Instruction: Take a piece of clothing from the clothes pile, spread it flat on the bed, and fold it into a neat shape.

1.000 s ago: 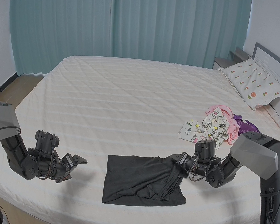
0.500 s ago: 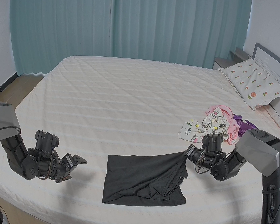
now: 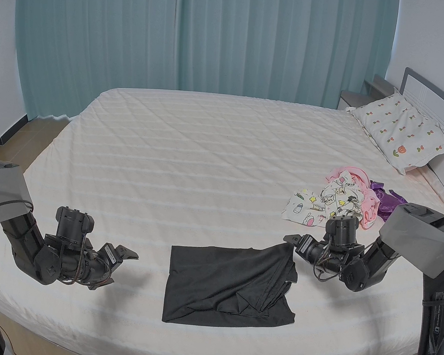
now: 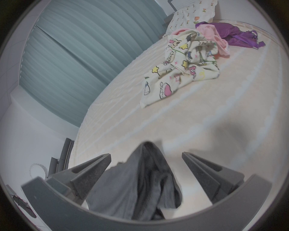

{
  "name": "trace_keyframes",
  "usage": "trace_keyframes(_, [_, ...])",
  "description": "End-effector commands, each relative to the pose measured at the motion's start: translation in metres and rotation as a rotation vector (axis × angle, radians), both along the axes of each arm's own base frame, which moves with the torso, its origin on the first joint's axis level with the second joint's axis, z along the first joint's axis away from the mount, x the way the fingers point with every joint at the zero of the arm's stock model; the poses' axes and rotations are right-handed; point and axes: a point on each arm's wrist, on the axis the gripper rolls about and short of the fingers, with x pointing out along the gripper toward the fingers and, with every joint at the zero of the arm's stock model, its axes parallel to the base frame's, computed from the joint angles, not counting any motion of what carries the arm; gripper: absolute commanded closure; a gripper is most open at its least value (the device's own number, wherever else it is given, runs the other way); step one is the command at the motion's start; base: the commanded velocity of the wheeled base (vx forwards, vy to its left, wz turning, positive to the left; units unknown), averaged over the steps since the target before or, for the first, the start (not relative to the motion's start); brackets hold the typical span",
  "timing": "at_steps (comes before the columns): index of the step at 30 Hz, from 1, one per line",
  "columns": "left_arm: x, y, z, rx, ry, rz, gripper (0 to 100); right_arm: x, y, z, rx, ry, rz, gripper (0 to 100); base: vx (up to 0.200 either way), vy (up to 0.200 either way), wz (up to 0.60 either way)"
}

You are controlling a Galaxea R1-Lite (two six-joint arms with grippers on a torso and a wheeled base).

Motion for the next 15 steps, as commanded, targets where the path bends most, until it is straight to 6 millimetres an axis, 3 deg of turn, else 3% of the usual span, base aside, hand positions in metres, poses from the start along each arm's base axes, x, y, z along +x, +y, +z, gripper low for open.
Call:
trace_keyframes(1, [0.0,0.0,0.0,-0.001,0.002,-0.001,0,-0.046,0.012,0.026,0.003,0.036,0.084,0,0.0,0.0,0.0])
trace_keyframes(4, [-0.001,-0.001,-0.001,-0.001,0.003,-0.005,0,-0.084,0.028,0.019,-0.023,0.098,0.166,0,0.0,0.0,0.0])
trace_keyframes(5, [-0.001,-0.001,-0.001,-0.001,0.003,-0.005,0,-0.084,0.028,0.019,-0.023,0.098,0.166,0,0.0,0.0,0.0])
trace_keyframes(7, [-0.001,-0.001,-0.001,-0.002,0.004,-0.004,0,-0.106,0.043,0.011,-0.035,0.123,0.231,0,0.0,0.0,0.0])
trace_keyframes(15, [-0.001,-0.001,-0.001,-0.001,0.003,-0.005,0,-0.116,0.057,-0.003,-0.048,0.151,0.281,0,0.0,0.0,0.0])
